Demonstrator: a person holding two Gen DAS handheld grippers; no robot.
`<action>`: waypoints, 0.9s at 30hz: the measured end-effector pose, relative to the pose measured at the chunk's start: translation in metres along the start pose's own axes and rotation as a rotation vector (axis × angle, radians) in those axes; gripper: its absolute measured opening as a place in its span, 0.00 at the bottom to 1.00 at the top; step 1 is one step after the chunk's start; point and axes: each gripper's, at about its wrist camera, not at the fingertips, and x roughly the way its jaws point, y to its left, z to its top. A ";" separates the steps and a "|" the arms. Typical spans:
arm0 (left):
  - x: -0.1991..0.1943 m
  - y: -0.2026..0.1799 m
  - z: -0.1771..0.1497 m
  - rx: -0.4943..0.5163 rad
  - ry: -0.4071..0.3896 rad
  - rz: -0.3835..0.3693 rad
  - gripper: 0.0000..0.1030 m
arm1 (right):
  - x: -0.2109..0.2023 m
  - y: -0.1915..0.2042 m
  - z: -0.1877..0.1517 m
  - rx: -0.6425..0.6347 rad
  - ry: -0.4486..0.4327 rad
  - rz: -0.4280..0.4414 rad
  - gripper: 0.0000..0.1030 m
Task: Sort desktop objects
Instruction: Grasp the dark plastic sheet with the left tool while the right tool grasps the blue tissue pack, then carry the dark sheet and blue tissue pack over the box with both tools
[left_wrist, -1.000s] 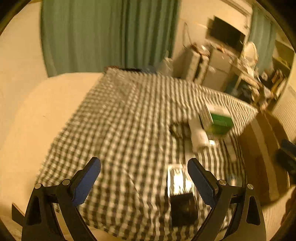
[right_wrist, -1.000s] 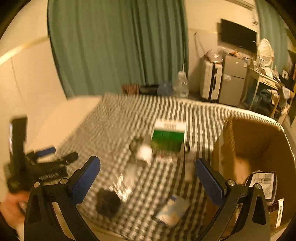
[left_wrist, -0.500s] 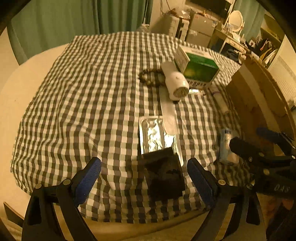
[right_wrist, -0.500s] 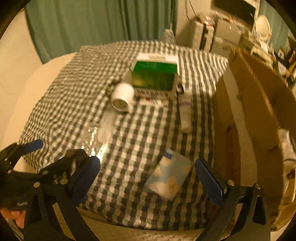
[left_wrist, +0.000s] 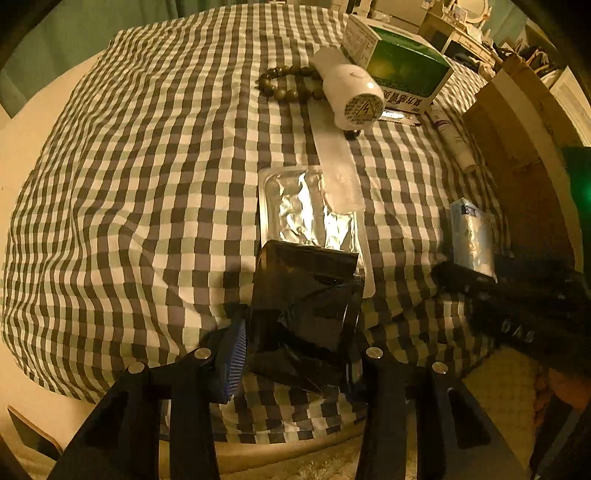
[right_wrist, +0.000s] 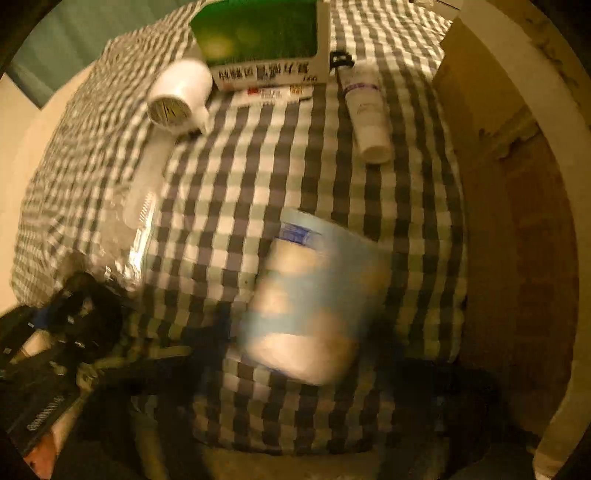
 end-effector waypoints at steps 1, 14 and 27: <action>-0.002 -0.001 0.000 0.002 -0.009 0.006 0.40 | -0.001 0.003 0.000 -0.023 -0.005 -0.009 0.58; -0.086 0.008 0.003 -0.042 -0.334 0.076 0.40 | -0.066 0.011 -0.004 -0.085 -0.243 0.091 0.57; -0.209 0.019 0.006 -0.128 -0.726 0.087 0.40 | -0.220 0.025 -0.036 -0.179 -0.699 0.159 0.57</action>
